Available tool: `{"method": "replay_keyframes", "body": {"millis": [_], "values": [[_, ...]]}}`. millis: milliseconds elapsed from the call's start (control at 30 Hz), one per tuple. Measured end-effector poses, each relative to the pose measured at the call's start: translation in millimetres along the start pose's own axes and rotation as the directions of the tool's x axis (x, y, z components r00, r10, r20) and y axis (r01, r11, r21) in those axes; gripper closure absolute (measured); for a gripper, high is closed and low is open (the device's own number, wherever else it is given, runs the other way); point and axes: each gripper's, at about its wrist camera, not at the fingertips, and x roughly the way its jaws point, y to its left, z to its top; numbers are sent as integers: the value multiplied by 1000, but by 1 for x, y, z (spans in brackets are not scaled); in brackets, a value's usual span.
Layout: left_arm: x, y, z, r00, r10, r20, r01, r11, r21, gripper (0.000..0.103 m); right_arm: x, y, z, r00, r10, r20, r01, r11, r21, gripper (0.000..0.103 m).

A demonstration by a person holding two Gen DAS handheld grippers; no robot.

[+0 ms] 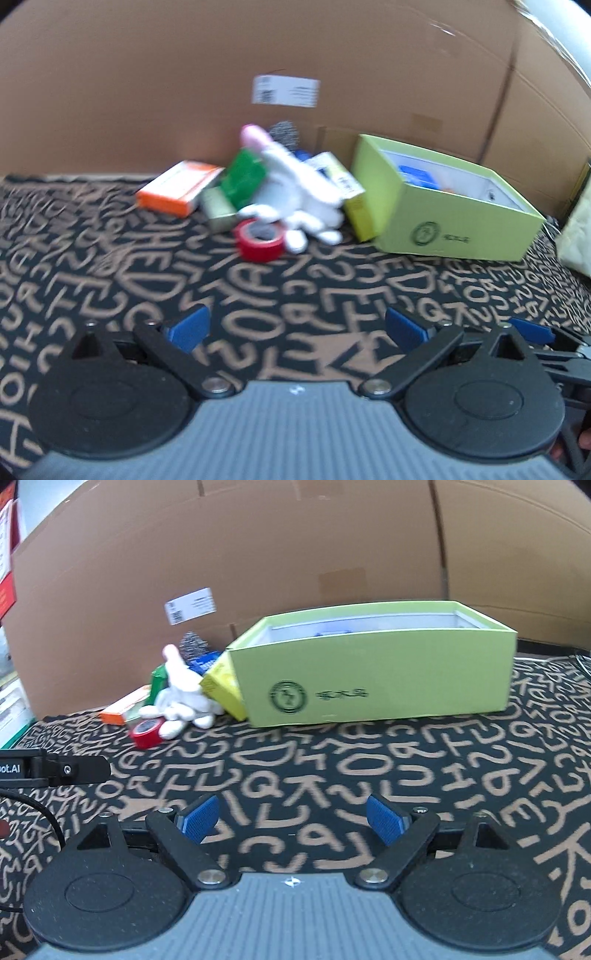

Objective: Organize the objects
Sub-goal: 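Grasp the orange-white medicine box with the left gripper and lift it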

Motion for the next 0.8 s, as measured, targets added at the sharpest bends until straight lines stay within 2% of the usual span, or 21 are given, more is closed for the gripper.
{"method": "replay_keyframes", "body": {"millis": [167, 333, 400, 467, 567, 800], "values": [[-5, 37, 1, 998, 56, 15, -54, 995, -88, 0, 3, 20, -1, 999, 29, -16, -30, 999, -24, 13], [-2, 62, 11, 994, 107, 35, -102, 988, -117, 0, 10, 48, 7, 996, 91, -18, -92, 993, -68, 13], [0, 70, 16, 993, 107, 41, -102, 988, -115, 0, 18, 62, 12, 994, 110, -27, -112, 990, -88, 19], [3, 76, 22, 992, 118, 54, -112, 988, -104, 0, 31, 74, 18, 990, 128, -53, -133, 985, -108, 33], [15, 84, 33, 989, 133, 70, -128, 989, -69, 0, 53, 93, 26, 985, 153, -82, -163, 978, -131, 36], [67, 106, 73, 981, 188, 46, -188, 982, -1, 0, 83, 127, 42, 977, 202, -70, -213, 949, -230, 44]]}}
